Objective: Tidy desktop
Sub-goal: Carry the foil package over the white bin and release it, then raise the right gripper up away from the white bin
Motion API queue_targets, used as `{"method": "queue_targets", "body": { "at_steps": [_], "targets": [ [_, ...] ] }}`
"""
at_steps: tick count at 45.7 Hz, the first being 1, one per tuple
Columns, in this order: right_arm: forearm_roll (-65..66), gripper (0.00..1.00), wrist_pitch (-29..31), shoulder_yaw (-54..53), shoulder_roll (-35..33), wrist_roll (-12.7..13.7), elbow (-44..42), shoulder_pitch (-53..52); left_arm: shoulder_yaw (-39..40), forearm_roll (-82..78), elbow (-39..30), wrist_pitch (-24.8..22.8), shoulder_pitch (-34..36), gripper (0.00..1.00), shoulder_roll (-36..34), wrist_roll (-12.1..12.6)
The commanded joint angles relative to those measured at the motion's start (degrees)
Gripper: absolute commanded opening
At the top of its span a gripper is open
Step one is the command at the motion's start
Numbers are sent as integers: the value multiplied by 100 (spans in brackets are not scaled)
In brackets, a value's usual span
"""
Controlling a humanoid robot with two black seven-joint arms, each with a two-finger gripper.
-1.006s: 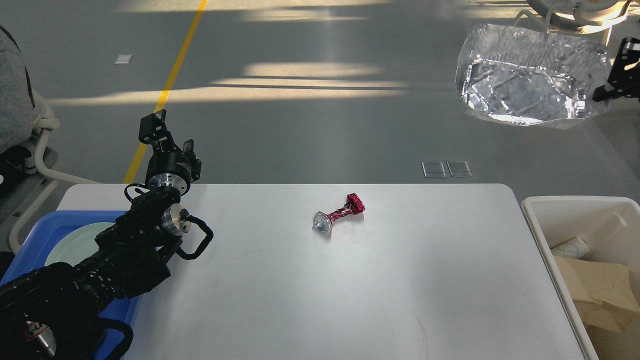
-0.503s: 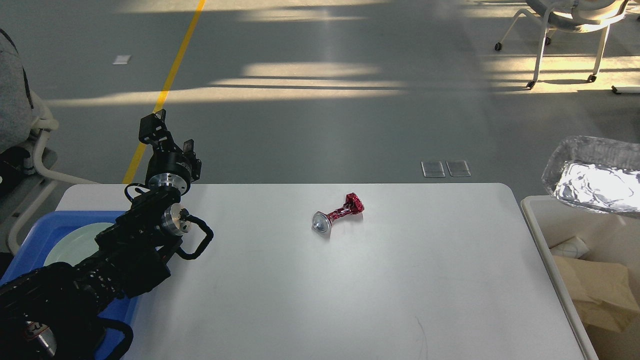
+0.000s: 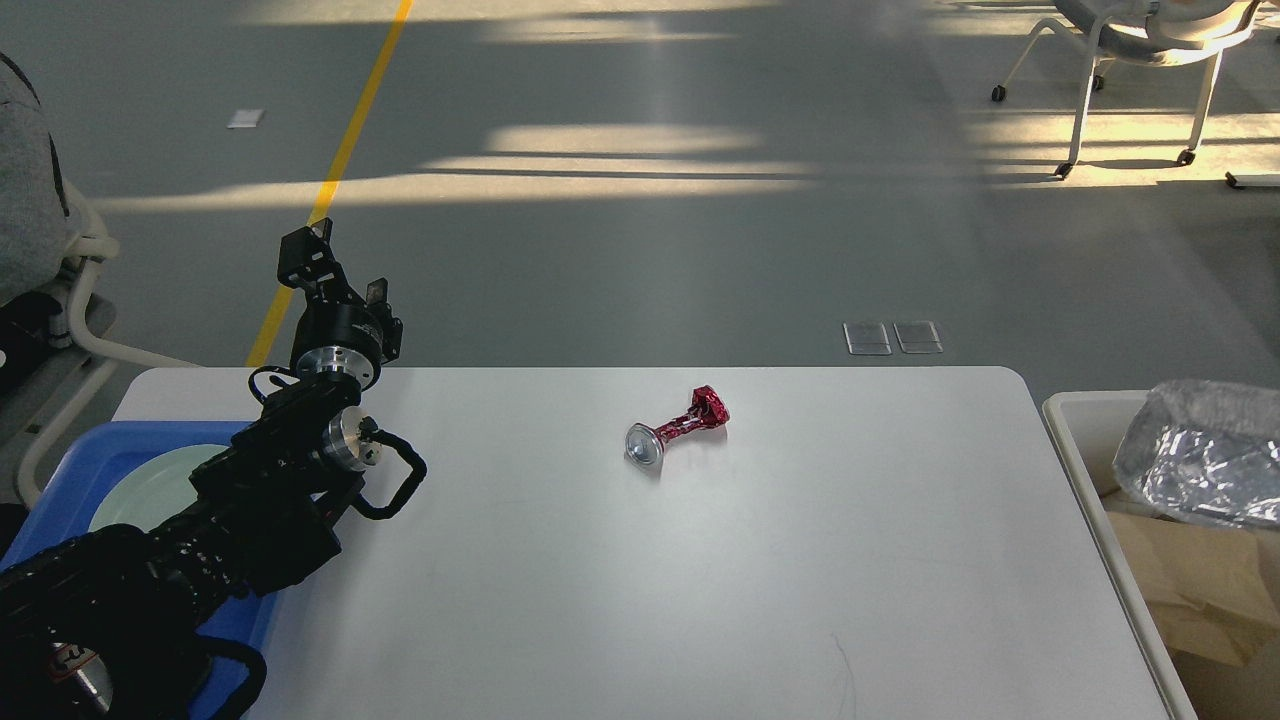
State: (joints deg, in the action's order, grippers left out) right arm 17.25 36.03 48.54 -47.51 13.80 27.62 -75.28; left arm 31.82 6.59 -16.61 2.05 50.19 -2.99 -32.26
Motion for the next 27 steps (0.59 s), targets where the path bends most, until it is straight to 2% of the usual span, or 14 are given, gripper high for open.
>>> {"method": "queue_targets", "body": {
  "at_steps": [1, 4, 9, 10, 18, 27],
  "targets": [
    [-3, 70, 0, -11, 22, -9, 7, -4, 0, 0, 0, 6, 0, 96, 0, 0],
    [-3, 76, -9, -11, 22, -9, 7, -21, 0, 0, 0, -2, 0, 96, 0, 0],
    [-20, 98, -9, -64, 57, -18, 7, -92, 0, 0, 0, -2, 0, 96, 0, 0],
    [-29, 100, -9, -82, 57, -26, 16, -127, 0, 0, 0, 6, 0, 96, 0, 0],
    [-556, 100, 44, -161, 206, -18, 305, -890, 0, 0, 0, -2, 0, 96, 0, 0],
    [-1267, 100, 62, -231, 531, -18, 771, -2235, 0, 0, 0, -2, 0, 96, 0, 0]
  ]
}}
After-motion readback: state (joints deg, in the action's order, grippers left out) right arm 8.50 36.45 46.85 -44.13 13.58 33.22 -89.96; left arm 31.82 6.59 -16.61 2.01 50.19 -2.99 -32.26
